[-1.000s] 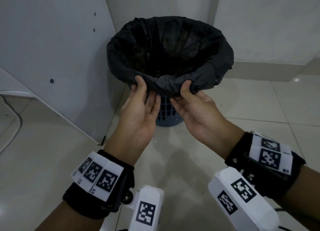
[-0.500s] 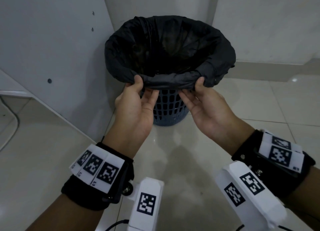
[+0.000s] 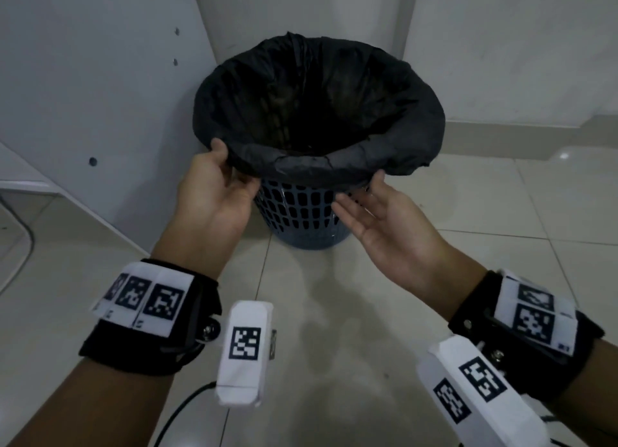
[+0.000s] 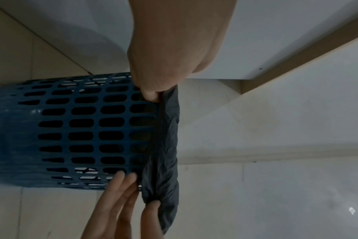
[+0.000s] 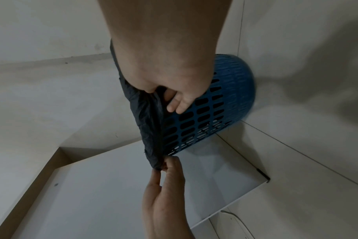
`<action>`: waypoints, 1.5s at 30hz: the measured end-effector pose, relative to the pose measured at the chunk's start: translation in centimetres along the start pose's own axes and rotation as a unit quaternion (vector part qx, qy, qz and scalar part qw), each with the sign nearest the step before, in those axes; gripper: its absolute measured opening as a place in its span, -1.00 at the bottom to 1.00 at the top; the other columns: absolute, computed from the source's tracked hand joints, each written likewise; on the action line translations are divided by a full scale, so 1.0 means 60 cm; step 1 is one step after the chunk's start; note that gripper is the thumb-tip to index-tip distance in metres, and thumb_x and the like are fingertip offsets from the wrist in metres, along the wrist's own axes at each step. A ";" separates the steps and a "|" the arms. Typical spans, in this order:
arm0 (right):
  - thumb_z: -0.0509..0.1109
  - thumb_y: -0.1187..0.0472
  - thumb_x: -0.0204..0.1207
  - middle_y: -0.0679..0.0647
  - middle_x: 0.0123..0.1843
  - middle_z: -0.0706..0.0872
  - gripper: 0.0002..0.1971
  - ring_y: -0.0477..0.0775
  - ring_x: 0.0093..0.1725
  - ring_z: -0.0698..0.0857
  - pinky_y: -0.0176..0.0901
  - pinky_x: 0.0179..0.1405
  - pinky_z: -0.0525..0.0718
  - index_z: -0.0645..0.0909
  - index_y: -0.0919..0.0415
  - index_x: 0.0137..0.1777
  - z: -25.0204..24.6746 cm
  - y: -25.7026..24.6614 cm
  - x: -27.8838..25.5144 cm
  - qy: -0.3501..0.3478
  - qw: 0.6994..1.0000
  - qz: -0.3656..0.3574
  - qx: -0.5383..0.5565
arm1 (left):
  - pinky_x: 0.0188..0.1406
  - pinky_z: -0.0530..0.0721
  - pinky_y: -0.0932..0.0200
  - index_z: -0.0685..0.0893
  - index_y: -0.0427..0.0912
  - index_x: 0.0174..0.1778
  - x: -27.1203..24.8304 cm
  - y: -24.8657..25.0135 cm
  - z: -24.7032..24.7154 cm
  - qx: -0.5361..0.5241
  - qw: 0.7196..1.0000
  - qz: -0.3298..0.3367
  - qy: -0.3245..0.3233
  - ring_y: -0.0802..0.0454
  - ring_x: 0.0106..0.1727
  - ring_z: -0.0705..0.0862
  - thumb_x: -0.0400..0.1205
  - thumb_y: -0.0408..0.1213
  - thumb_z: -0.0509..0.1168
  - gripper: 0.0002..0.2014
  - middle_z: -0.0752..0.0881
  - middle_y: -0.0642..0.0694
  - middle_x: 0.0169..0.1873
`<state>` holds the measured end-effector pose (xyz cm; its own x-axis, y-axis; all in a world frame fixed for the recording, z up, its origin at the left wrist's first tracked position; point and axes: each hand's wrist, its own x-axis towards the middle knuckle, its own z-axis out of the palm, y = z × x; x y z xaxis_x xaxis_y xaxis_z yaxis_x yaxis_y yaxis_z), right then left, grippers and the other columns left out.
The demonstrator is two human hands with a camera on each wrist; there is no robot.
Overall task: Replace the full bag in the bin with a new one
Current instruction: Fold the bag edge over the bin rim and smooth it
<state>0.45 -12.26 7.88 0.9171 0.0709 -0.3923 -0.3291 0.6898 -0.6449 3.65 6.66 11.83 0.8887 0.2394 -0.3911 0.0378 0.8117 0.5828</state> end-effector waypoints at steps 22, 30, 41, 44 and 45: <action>0.37 0.24 0.65 0.27 0.29 0.76 -0.67 0.11 0.29 0.76 -0.04 0.35 0.69 0.54 0.39 0.34 0.012 -0.005 0.006 -0.035 0.996 -0.083 -0.022 | -0.02 0.78 0.36 0.64 -0.12 0.43 -0.042 -0.066 -0.009 0.010 1.000 -0.012 -0.013 0.26 -0.17 0.82 0.75 -0.52 0.20 -0.63 0.83 0.05 -0.16; 0.37 0.49 0.60 0.17 -0.03 0.77 -0.84 -0.03 0.01 0.84 -0.20 0.12 0.78 0.59 0.35 0.13 0.016 -0.006 0.016 -0.007 0.994 -0.102 -0.038 | 0.18 0.74 0.26 0.66 -0.14 0.39 -0.057 -0.098 -0.023 0.094 0.994 -0.002 -0.053 0.16 0.15 0.80 0.62 -0.03 0.35 -0.56 0.79 -0.05 0.22; 0.25 -0.02 0.72 0.17 0.36 0.74 -0.54 0.05 0.36 0.72 -0.04 0.42 0.63 0.50 0.22 0.52 0.027 -0.024 0.005 -0.102 0.993 -0.030 -0.050 | 0.12 0.77 0.26 0.55 -0.12 0.54 -0.059 -0.087 -0.010 0.030 0.999 0.001 -0.033 0.14 0.17 0.79 0.73 -0.17 0.31 -0.57 0.81 -0.04 0.18; 0.26 0.01 0.73 0.17 0.35 0.74 -0.56 0.07 0.36 0.71 0.06 0.48 0.59 0.53 0.24 0.50 0.032 0.003 0.002 -0.105 0.989 -0.020 -0.106 | 0.07 0.77 0.21 0.67 -0.06 0.41 -0.081 -0.096 -0.013 0.114 0.993 0.005 -0.038 0.07 0.20 0.79 0.66 0.06 0.37 -0.56 0.81 -0.01 0.21; 0.25 0.01 0.74 0.16 0.32 0.76 -0.58 0.07 0.34 0.72 0.09 0.51 0.56 0.57 0.26 0.46 0.032 0.014 -0.001 -0.116 0.985 -0.013 -0.130 | 0.05 0.76 0.21 0.69 -0.10 0.35 -0.086 -0.099 -0.014 0.137 0.990 0.018 -0.041 0.04 0.18 0.81 0.67 0.03 0.38 -0.60 0.83 -0.04 0.17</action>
<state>0.56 -10.30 8.62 0.9429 0.2388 -0.2323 -0.3234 0.4880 -0.8107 -1.54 1.07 9.80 0.9256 0.2113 -0.3142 0.1185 0.6264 0.7705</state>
